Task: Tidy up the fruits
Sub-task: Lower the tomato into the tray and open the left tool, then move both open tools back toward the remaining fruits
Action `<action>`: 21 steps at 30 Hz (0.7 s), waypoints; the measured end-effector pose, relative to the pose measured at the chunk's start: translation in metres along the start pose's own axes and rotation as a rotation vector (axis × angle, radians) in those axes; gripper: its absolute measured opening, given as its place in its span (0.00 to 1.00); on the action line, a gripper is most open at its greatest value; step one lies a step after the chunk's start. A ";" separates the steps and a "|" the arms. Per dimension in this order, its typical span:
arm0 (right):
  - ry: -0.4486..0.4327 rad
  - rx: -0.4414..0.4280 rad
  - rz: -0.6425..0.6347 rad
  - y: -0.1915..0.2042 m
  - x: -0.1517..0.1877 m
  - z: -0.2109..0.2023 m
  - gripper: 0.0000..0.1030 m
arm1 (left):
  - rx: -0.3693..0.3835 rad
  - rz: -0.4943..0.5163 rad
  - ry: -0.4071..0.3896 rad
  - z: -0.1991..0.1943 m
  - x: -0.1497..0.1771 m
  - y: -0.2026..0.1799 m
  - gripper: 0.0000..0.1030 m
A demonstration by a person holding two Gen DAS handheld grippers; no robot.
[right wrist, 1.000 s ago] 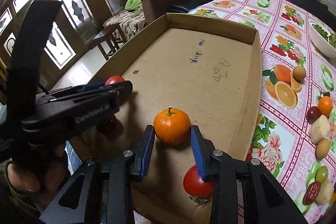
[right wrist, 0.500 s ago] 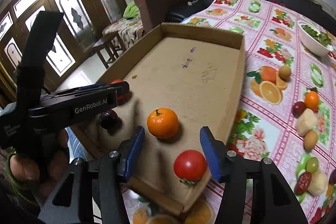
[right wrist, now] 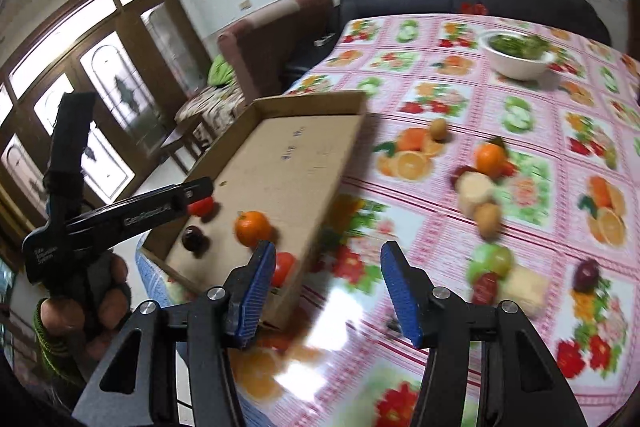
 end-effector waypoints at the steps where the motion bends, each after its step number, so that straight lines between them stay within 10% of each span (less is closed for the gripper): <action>1: -0.003 0.013 0.021 -0.010 0.002 -0.004 0.55 | 0.004 0.008 0.000 -0.001 0.001 -0.004 0.50; 21: -0.036 0.155 0.204 -0.106 0.044 -0.052 0.56 | 0.144 0.161 0.056 -0.012 0.034 -0.095 0.52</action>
Point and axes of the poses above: each gripper's, at about its wrist camera, not at the fingertips, and z roughly the way its jaws point, y to its left, x to its underside, the point moved 6 cm from there along z, roughly the way its jaws point, and after that the axes turned 4 degrees about x, right-handed, at the moved point
